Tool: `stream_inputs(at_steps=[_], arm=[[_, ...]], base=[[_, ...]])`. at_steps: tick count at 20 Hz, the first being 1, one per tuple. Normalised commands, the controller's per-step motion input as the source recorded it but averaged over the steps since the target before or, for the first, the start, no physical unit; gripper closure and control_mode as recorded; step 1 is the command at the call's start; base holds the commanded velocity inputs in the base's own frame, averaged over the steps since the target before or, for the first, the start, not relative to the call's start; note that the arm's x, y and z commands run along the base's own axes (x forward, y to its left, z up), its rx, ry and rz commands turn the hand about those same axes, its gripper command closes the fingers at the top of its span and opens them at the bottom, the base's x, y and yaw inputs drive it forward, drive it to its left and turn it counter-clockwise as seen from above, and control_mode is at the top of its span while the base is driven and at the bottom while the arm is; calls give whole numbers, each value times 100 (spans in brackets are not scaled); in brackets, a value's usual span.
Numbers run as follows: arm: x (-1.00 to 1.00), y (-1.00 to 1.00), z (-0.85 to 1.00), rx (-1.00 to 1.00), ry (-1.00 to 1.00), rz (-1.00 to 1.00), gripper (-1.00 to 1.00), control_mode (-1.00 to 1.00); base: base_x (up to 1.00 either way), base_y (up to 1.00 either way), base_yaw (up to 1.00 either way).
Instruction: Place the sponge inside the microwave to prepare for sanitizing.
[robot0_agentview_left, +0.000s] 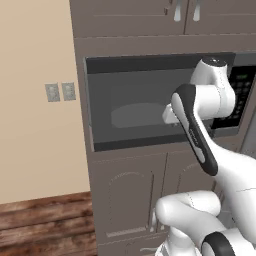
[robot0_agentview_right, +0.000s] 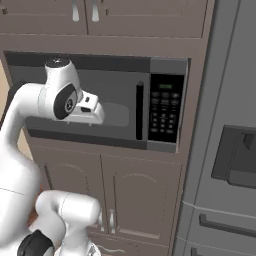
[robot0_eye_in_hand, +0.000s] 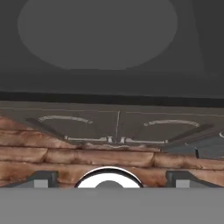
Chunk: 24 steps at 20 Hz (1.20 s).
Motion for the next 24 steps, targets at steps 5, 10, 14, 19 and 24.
stream_inputs(at_steps=[5,10,14,19,24], arm=[[-39,-78,47,-1,0,-16,-100,-100],[-31,-92,45,-2,0,-22,-100,-100],[-31,-82,11,-1,-6,-28,-100,-100],[15,-30,-26,-1,-3,-10,-100,-100],[50,0,-2,0,-5,2,-100,-100]], base=[[0,0,0],[0,0,0],[0,0,0],[0,0,0],[0,0,0]])
